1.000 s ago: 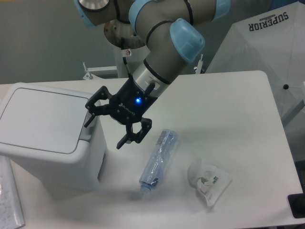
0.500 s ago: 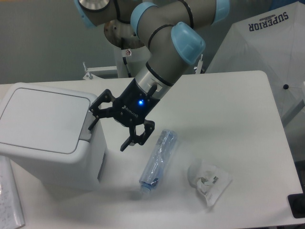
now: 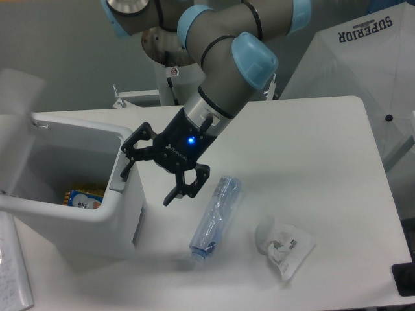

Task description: Open the trash can

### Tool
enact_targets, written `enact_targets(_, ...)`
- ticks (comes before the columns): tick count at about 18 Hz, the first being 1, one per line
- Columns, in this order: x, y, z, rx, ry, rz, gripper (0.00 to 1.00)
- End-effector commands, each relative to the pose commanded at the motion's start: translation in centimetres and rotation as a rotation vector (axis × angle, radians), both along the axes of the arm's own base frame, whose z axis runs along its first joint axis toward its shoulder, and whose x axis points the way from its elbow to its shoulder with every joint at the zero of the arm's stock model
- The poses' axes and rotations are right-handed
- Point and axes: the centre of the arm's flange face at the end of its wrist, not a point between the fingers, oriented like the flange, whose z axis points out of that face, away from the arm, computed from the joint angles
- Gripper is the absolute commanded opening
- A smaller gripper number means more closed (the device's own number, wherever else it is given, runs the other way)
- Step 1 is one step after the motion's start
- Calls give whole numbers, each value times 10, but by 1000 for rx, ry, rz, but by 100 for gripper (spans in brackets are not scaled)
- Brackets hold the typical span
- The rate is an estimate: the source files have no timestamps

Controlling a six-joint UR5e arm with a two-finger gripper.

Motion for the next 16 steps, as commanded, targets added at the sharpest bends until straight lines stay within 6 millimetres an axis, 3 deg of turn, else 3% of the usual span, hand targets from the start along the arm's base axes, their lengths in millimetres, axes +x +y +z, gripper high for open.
enact_targets(2, -4, -3, 2, 3, 4, 8, 100)
enact_targets(13, -97, -65, 22, 97, 145, 173, 100)
enact_targets(16, -122, -82, 12, 104, 215, 161, 100)
